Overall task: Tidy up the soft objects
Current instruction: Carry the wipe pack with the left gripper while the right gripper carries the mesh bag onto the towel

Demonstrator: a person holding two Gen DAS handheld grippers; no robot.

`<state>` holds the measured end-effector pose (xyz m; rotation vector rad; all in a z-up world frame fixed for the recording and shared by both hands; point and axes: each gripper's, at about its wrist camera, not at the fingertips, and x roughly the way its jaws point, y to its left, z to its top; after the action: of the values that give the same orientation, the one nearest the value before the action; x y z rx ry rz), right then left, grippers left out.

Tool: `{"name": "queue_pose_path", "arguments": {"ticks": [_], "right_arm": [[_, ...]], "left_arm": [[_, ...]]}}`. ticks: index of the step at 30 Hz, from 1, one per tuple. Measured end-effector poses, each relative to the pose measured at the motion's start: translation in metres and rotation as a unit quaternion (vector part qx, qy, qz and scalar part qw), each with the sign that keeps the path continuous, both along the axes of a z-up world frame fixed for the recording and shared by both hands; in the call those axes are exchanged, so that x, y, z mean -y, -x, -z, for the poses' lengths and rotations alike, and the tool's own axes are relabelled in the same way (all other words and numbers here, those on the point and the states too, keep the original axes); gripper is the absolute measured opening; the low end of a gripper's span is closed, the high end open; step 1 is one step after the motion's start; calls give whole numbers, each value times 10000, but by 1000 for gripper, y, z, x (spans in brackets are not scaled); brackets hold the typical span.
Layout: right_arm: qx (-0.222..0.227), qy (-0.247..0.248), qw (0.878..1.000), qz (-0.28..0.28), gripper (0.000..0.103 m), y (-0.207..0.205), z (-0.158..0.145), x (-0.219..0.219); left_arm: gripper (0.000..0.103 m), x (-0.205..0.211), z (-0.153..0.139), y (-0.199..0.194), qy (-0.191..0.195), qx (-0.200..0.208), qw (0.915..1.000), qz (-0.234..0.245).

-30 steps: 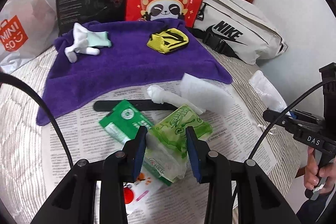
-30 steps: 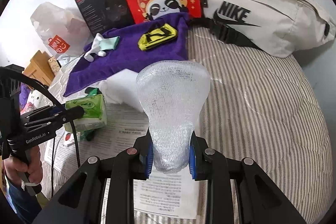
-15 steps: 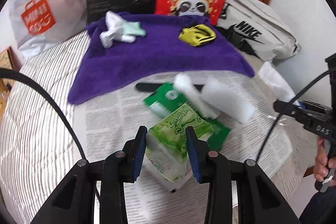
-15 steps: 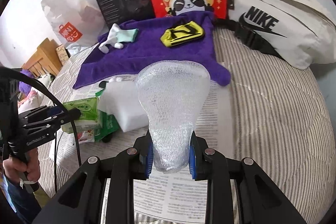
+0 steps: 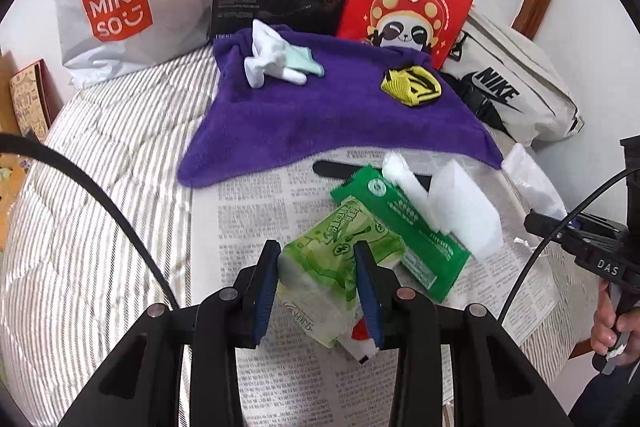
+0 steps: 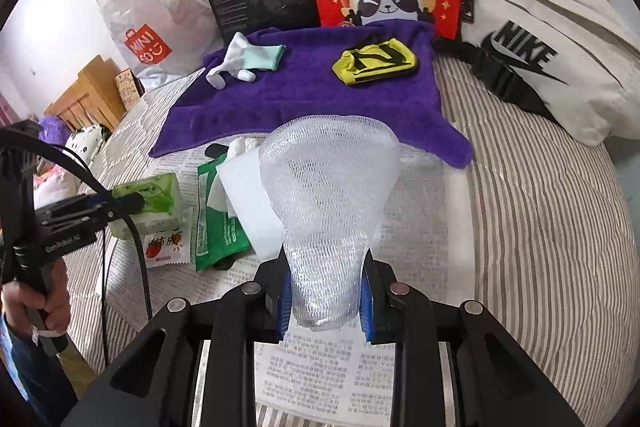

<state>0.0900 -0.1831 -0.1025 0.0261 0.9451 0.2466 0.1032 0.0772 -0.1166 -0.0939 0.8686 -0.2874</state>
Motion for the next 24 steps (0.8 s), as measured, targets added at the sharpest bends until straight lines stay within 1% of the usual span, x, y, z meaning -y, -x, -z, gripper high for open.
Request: {"name": "queue_pose_path", "arguments": {"ticks": [4, 10, 17, 24], "right_arm": [[102, 130, 9998, -110, 27, -13, -9, -2], [248, 68, 9996, -130, 27, -39, -24, 2], [379, 13, 9992, -96, 27, -80, -43, 11], [394, 19, 9991, -168, 27, -123, -48, 11]], "left_arm": [[35, -3, -11, -6, -11, 129, 9999, -30], [35, -5, -29, -23, -80, 297, 9995, -62], [35, -11, -40, -55, -24, 417, 9991, -55], [35, -12, -50, -93, 21, 497, 9988, 5]]}}
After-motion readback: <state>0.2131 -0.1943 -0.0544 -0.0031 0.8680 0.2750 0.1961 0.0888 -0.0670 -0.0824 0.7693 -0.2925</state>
